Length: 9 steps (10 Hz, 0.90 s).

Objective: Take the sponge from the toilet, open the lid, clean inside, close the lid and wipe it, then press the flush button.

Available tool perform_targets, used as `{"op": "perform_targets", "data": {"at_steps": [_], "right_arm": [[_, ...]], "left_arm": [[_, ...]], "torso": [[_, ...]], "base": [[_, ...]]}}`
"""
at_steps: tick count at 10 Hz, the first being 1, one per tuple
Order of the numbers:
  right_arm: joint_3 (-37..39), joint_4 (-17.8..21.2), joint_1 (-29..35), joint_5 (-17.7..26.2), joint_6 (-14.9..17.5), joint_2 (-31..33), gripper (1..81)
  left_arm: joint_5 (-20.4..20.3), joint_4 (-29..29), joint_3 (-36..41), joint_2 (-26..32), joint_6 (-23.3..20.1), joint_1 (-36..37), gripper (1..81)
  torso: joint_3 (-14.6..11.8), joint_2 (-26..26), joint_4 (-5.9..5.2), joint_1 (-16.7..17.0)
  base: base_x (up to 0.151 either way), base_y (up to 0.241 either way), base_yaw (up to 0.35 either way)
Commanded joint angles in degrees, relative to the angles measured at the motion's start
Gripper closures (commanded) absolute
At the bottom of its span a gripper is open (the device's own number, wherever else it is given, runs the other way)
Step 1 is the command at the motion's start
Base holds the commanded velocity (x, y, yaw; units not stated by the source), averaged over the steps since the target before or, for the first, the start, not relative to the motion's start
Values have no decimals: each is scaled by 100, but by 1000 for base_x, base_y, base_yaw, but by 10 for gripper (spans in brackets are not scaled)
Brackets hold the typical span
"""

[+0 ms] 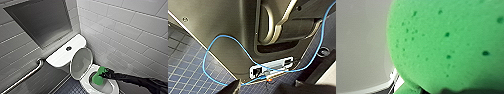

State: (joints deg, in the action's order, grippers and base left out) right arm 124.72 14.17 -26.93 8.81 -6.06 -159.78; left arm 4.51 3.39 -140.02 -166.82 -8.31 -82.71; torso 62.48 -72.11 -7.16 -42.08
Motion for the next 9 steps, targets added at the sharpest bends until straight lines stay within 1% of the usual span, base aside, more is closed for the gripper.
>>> {"op": "perform_targets", "data": {"at_steps": [1,3,4,6,9], "right_arm": [[-36,7,728,235,8,-83,811],[-2,-19,789,235,8,-109,811],[25,-28,798,235,8,-153,811],[103,-28,833,243,8,-215,811],[113,-19,842,235,8,-206,811]], "left_arm": [[560,-76,62,51,6,-153,10],[568,-75,89,34,5,-154,10],[568,-66,89,34,-3,-162,10],[525,-40,98,34,-39,-206,10],[525,-49,106,34,-39,-206,10]], "torso": [[0,0,0,0],[0,0,0,0],[0,-573,0,-369],[0,-623,0,-397],[0,-1139,0,-716]], "base": [[0,0,0],[0,0,0],[0,0,0],[0,0,0],[0,0,0]]}}
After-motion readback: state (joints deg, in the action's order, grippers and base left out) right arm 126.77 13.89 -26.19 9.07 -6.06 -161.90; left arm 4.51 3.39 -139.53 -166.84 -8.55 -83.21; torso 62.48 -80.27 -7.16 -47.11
